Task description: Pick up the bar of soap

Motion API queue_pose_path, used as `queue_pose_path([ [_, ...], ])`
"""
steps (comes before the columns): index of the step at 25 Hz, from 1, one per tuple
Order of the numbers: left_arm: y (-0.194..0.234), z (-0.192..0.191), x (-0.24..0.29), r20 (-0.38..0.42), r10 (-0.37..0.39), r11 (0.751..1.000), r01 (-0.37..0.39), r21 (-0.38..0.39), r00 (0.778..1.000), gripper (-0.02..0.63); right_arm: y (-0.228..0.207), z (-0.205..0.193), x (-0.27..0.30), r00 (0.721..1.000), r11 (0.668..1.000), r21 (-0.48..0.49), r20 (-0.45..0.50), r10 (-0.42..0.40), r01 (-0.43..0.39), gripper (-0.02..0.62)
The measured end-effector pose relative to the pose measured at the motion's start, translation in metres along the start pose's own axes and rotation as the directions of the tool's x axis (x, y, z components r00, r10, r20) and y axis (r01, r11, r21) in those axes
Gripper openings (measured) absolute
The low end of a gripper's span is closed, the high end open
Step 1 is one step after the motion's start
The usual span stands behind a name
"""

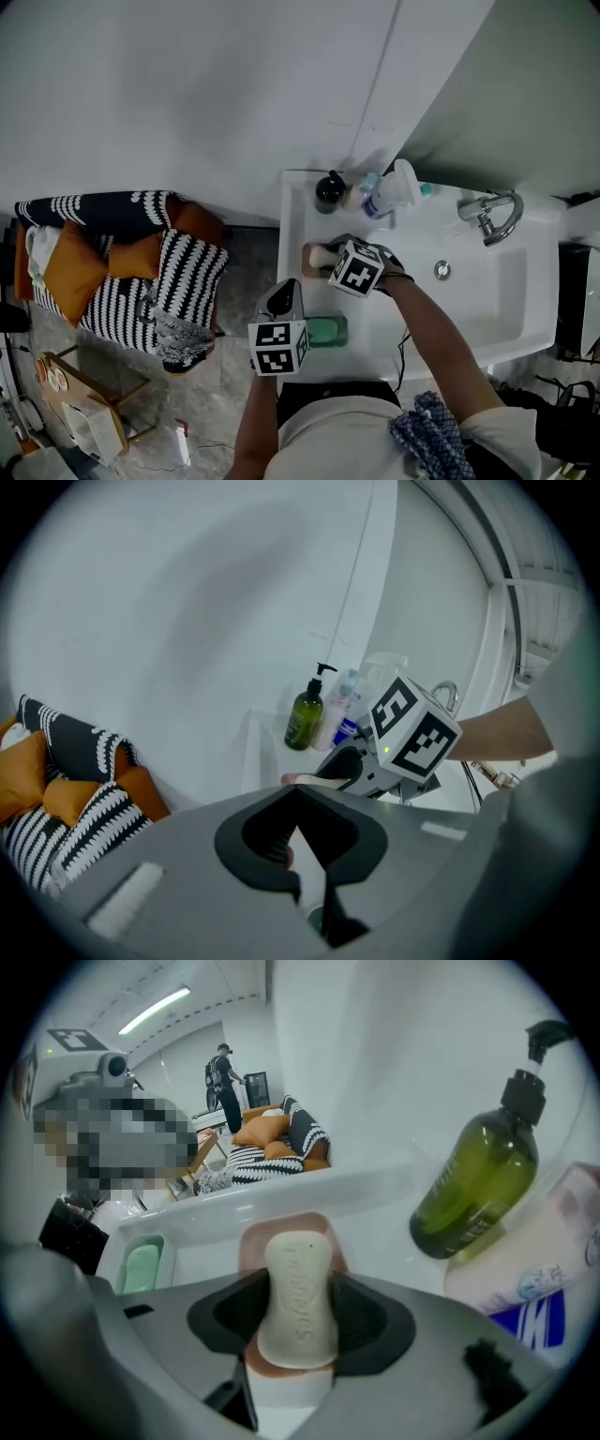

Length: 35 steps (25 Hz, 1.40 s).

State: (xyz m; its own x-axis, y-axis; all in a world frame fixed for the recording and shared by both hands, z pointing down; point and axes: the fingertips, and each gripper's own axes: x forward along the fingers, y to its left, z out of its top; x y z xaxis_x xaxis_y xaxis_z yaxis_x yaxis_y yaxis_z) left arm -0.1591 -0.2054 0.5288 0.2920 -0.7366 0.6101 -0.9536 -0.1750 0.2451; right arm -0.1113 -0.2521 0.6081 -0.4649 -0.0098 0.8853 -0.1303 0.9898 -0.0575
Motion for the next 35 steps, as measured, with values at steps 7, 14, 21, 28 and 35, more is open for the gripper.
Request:
queue_pose_path([
  [7, -0.004, 0.001, 0.001, 0.007, 0.000, 1.000, 0.000, 0.018, 1.000, 0.008, -0.001, -0.001, 0.001, 1.000, 1.000, 0.007, -0.024, -0.001, 0.001, 0.216],
  [14, 0.005, 0.000, -0.003, 0.011, 0.022, 1.000, -0.022, -0.015, 1.000, 0.008, -0.002, 0.000, 0.001, 1.000, 1.000, 0.001, -0.029, -0.001, 0.001, 0.215],
  [21, 0.005, 0.000, -0.004, 0.007, 0.024, 1.000, -0.024, -0.005, 1.000, 0.008, -0.001, 0.002, 0.000, 0.999, 1.000, -0.020, -0.031, -0.016, 0.015, 0.213],
  [28, 0.011, -0.001, -0.007, 0.010, 0.031, 0.999, -0.031, -0.013, 0.999, 0.008, 0.006, 0.004, -0.002, 1.000, 0.998, -0.054, -0.010, -0.025, 0.024, 0.212],
  [35, 0.010, 0.000, -0.007, 0.010, 0.026, 1.000, -0.026, -0.010, 1.000, 0.008, 0.001, 0.015, -0.026, 0.995, 0.998, -0.005, 0.074, -0.069, 0.070, 0.212],
])
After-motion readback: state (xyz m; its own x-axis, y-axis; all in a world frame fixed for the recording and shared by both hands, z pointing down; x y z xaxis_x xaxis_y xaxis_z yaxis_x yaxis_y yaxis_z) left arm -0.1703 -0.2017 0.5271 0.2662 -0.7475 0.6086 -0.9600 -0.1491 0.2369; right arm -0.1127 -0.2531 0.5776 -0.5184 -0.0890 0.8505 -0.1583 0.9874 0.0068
